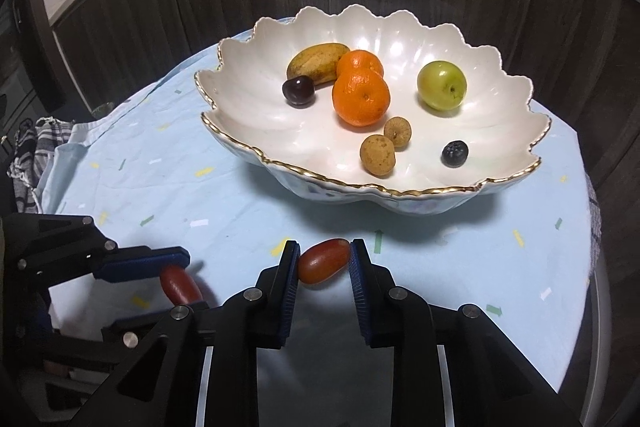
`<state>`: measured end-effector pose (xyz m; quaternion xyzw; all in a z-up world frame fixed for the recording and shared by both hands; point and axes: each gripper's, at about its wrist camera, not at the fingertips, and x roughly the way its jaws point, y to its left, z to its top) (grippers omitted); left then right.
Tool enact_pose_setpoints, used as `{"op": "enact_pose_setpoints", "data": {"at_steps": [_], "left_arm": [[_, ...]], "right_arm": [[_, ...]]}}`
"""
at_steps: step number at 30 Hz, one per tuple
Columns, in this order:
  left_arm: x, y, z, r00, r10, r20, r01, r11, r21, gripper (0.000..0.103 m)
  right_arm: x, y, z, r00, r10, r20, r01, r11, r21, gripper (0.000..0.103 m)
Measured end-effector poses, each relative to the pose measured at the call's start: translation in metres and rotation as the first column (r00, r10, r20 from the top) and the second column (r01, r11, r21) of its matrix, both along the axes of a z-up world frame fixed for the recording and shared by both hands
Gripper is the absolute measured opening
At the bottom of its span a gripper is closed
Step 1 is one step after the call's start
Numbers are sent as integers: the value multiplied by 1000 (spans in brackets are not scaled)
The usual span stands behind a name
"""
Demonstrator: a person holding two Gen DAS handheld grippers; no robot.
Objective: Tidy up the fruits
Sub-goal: 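Carry the red date and red fruit over the white bowl with both tools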
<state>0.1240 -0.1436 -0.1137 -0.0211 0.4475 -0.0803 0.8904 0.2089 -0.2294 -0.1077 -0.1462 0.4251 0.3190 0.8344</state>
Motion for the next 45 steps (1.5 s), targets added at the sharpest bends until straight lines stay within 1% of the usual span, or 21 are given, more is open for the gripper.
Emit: {"op": "enact_pose_setpoints", "data": {"at_steps": [12, 25, 32, 39, 45], "left_arm": [[-11, 16, 25, 999, -12, 29, 13, 999, -34, 31], [-14, 35, 57, 997, -15, 77, 20, 997, -76, 31], [-8, 44, 78, 992, -16, 125, 26, 996, -84, 31], [2, 51, 106, 979, -32, 199, 45, 997, -63, 31], [14, 58, 122, 971, -39, 237, 53, 997, -53, 31]], "right_arm": [[-23, 2, 31, 998, -58, 16, 58, 998, 20, 26], [-37, -1, 62, 985, -171, 38, 168, 983, 80, 26], [-40, -2, 80, 971, -232, 62, 223, 966, 131, 27], [-37, 1, 97, 956, -281, 82, 264, 948, 178, 27], [-29, 4, 110, 941, -325, 93, 302, 932, 202, 27]]}}
